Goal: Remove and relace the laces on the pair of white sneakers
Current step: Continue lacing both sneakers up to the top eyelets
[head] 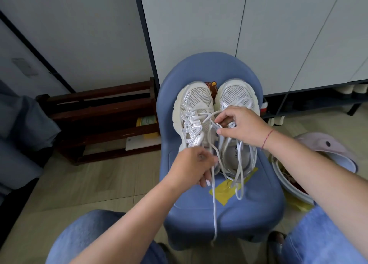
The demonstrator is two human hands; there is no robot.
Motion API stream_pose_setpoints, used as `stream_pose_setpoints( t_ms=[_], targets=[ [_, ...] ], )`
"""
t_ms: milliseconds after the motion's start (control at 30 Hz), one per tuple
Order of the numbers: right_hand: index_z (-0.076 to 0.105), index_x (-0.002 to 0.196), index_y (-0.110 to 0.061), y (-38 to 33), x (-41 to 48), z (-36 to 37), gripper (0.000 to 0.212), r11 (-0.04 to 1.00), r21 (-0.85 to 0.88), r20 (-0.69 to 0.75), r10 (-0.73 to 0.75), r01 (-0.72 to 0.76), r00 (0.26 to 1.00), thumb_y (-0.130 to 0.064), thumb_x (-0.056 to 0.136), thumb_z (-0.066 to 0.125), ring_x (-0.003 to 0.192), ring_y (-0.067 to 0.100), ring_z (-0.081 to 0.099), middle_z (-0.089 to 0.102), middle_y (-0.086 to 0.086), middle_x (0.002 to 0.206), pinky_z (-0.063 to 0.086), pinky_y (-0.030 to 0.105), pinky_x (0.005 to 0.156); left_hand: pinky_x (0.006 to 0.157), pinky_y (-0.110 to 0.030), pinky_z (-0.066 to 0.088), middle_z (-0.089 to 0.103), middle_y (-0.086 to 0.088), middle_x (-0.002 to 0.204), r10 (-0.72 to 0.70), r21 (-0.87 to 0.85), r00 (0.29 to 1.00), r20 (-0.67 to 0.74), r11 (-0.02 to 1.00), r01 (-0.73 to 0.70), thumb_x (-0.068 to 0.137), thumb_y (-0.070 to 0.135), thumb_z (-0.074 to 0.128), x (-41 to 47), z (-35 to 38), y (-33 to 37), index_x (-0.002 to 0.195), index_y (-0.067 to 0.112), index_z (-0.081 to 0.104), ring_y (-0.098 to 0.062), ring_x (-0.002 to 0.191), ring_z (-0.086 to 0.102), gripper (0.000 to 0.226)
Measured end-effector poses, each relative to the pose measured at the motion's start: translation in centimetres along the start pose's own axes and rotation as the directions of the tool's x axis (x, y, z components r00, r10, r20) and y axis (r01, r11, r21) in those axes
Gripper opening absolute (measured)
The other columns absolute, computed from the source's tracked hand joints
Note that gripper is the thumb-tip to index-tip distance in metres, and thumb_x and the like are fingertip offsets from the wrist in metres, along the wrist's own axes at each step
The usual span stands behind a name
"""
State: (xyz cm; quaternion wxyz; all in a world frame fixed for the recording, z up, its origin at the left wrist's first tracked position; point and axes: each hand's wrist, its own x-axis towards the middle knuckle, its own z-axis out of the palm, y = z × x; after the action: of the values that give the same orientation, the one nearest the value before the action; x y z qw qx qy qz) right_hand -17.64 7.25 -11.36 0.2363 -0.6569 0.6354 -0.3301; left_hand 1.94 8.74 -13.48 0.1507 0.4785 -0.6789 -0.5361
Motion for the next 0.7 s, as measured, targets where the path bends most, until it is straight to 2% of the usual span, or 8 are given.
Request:
stream_pose_setpoints(
  t_ms=[100,200,233,333,400,500,600,700],
  targets=[
    [0.067,0.091,-0.018,0.0,0.0,-0.1,0.02,1.0,-0.009,0.005,-0.002,0.003,1.0,-0.011,0.076,0.078,0.082,0.001,0.062,0.064,-0.006,0.094,0.044,0.003,0.072,0.041,-0.019,0.042,0.062,-0.003,0.056,0.054,-0.193,0.992,-0.113,0.978,-0.076,0.1,0.016,0.055,0.7,1.2,0.5,0.12,0.013,0.059,-0.013,0.037,0.05,0.02],
    [0.067,0.092,-0.02,0.1,0.0,-0.2,0.02,1.0,-0.012,0.021,-0.001,0.002,1.0,-0.012,0.077,0.077,0.085,0.003,0.064,0.065,-0.008,0.094,0.046,0.007,0.075,0.044,-0.022,0.044,0.065,-0.004,0.063,0.138,-0.21,0.984,-0.117,0.964,-0.16,0.103,0.013,0.047,1.1,2.4,0.9,0.126,0.042,0.039,-0.016,0.041,0.052,0.038],
    [0.066,0.092,-0.021,0.1,0.1,-0.2,0.02,1.0,-0.014,0.024,-0.002,0.002,1.0,-0.012,0.077,0.076,0.086,0.004,0.064,0.065,-0.009,0.094,0.047,0.01,0.077,0.043,-0.021,0.043,0.065,-0.005,0.064,0.148,-0.215,0.981,-0.129,0.961,-0.173,0.104,0.013,0.044,1.3,2.5,1.2,0.126,0.046,0.036,-0.016,0.041,0.052,0.04],
    [0.066,0.091,-0.022,0.1,0.1,-0.2,0.019,1.0,-0.005,0.027,0.001,-0.001,1.0,-0.012,0.077,0.076,0.085,0.003,0.064,0.065,-0.011,0.092,0.048,0.012,0.078,0.039,-0.021,0.042,0.063,-0.006,0.06,0.098,-0.272,0.976,-0.192,0.951,-0.149,0.106,0.015,0.039,2.4,2.1,1.9,0.121,0.036,0.043,-0.013,0.037,0.052,0.026],
    [0.067,0.091,-0.021,0.1,0.0,-0.2,0.019,1.0,0.008,0.025,0.002,-0.003,1.0,-0.012,0.077,0.076,0.085,0.002,0.064,0.065,-0.01,0.092,0.048,0.011,0.077,0.04,-0.022,0.044,0.063,-0.009,0.058,0.053,-0.316,0.981,-0.185,0.943,-0.11,0.105,0.014,0.041,3.2,2.0,2.2,0.107,0.021,0.054,-0.015,0.037,0.054,0.015],
    [0.067,0.092,-0.019,0.1,0.0,-0.2,0.019,1.0,0.01,0.029,0.003,-0.003,1.0,-0.012,0.077,0.076,0.085,0.002,0.064,0.066,-0.009,0.093,0.048,0.01,0.076,0.038,-0.021,0.043,0.063,-0.013,0.059,-0.005,-0.372,0.982,-0.186,0.926,-0.066,0.103,0.01,0.046,4.0,2.4,2.5,0.087,0.007,0.057,-0.015,0.037,0.056,0.02],
    [0.067,0.093,-0.019,0.1,0.0,-0.3,0.018,1.0,0.005,0.027,-0.002,0.002,1.0,-0.013,0.078,0.075,0.086,0.002,0.064,0.066,-0.009,0.094,0.047,0.007,0.076,0.037,-0.019,0.041,0.062,-0.007,0.054,-0.033,-0.41,0.982,-0.187,0.911,-0.047,0.102,0.009,0.05,4.3,2.4,2.5,0.083,0.005,0.056,-0.012,0.036,0.054,0.02],
    [0.067,0.093,-0.019,0.2,0.0,-0.2,0.018,1.0,-0.003,0.015,-0.006,0.006,1.0,-0.012,0.078,0.075,0.085,0.003,0.063,0.066,-0.009,0.094,0.046,0.006,0.075,0.038,-0.017,0.038,0.062,-0.003,0.052,-0.019,-0.369,0.995,-0.096,0.929,-0.018,0.1,0.008,0.055,4.0,1.4,2.4,0.08,0.007,0.057,-0.009,0.036,0.053,0.019]
  ],
)
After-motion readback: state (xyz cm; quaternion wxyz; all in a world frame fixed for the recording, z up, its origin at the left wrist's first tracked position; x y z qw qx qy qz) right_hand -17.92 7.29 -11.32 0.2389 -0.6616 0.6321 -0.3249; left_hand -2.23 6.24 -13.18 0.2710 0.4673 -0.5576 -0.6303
